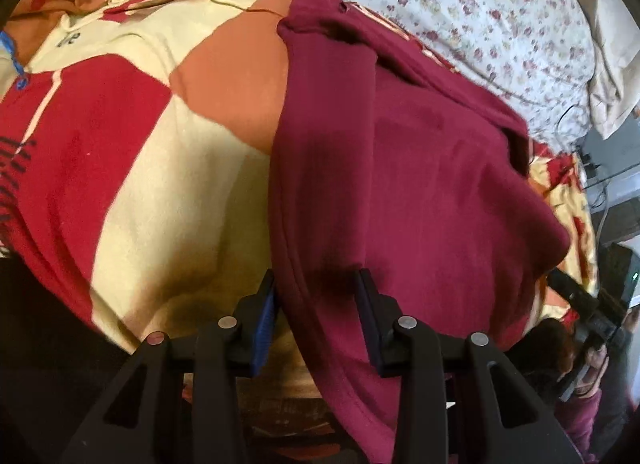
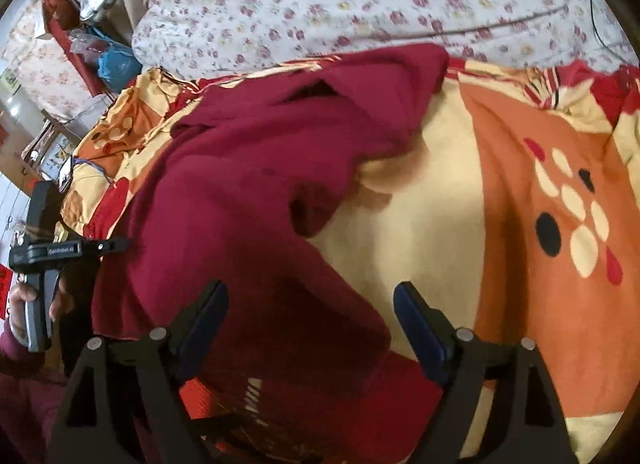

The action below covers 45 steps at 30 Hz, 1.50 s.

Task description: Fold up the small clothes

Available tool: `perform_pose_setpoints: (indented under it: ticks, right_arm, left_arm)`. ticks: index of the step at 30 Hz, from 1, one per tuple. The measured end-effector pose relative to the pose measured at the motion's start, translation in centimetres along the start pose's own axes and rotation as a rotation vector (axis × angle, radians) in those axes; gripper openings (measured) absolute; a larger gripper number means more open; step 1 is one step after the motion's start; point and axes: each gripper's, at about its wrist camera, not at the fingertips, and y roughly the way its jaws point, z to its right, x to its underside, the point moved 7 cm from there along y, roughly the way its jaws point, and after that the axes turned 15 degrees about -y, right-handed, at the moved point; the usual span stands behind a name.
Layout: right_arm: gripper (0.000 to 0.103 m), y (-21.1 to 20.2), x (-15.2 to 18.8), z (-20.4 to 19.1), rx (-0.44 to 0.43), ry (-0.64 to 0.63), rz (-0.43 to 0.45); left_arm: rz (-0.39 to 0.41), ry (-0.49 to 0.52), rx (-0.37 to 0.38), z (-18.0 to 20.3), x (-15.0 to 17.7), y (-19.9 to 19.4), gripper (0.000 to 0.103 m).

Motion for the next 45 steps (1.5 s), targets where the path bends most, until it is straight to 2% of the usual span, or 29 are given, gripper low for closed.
perform_pose_setpoints:
  ticks: [9, 15, 18, 22, 24, 25, 26, 27, 28, 29, 30, 33, 36, 39, 40, 43, 45]
  right_arm:
    - [0.088, 1.5, 0.5, 0.2, 0.019, 0.002, -0.010]
    - [0.088, 2.0, 0.5, 0.0, 0.016, -0.012, -0.005]
    - [0.087, 2.4, 0.6, -0.1, 0.020, -0.033, 0.000]
    - [0.073, 2.7, 0.8, 0.0, 0.033, -0.030, 0.011]
    - [0.058, 2.6, 0.9, 0.0, 0.027, -0.024, 0.018]
    - [0.039, 2.5, 0.9, -0.1, 0.012, -0.019, 0.022]
    - [0.024, 2.4, 0.9, 0.0, 0.002, -0.012, 0.024]
    - [0.020, 2.4, 1.0, 0.0, -0.005, -0.005, 0.026]
    - [0.018, 2.3, 1.1, -0.1, -0.011, 0.001, 0.028]
    - [0.015, 2.0, 1.2, -0.2, -0.016, 0.003, 0.036]
    - [0.015, 1.6, 1.3, -0.4, -0.019, 0.003, 0.045]
    - [0.013, -1.1, 1.3, -2.3, -0.074, -0.020, 0.099]
    - [0.013, -3.8, 1.8, -4.7, -0.139, -0.056, 0.131]
    - [0.012, -5.6, 2.9, -7.6, -0.184, -0.115, 0.127]
    - [0.012, -6.1, 3.5, -8.7, -0.225, -0.113, 0.122]
    - [0.011, -6.0, 5.1, -10.7, -0.324, -0.102, 0.098]
    - [0.011, -5.0, 6.3, -11.5, -0.347, -0.104, 0.058]
  left_arm:
    - [0.030, 0.058, -0.066, 0.2, 0.7, 0.2, 0.025]
    - [0.009, 0.059, -0.069, 0.2, 1.5, 0.2, 0.025]
    - [-0.032, 0.048, -0.037, 0.1, 3.1, 0.4, 0.025]
    - [-0.051, 0.058, -0.012, 0.7, 4.6, 0.9, 0.025]
    - [-0.066, 0.084, -0.043, 0.8, 5.1, 1.7, 0.025]
    - [-0.069, 0.090, -0.048, 1.0, 5.2, 2.0, 0.025]
    - [-0.066, 0.097, -0.051, 1.1, 5.2, 2.1, 0.025]
    - [-0.064, 0.100, -0.053, 1.1, 5.2, 2.1, 0.024]
    - [-0.062, 0.103, -0.046, 1.2, 5.1, 1.8, 0.020]
    - [-0.058, 0.104, -0.038, 1.3, 5.0, 1.6, 0.005]
    - [-0.050, 0.114, -0.023, 1.5, 4.9, 1.0, 0.000]
    - [-0.032, 0.146, 0.011, 2.1, 4.5, -1.3, 0.000]
    - [0.021, 0.186, 0.032, 2.1, 4.4, -4.8, 0.000]
    - [0.057, 0.205, 0.058, 1.7, 4.5, -7.8, 0.000]
    - [0.063, 0.205, 0.066, 1.4, 4.6, -8.5, 0.000]
    - [0.057, 0.200, 0.034, -0.5, 4.9, -8.5, 0.000]
    - [0.044, 0.176, 0.003, -1.6, 4.8, -7.5, 0.000]
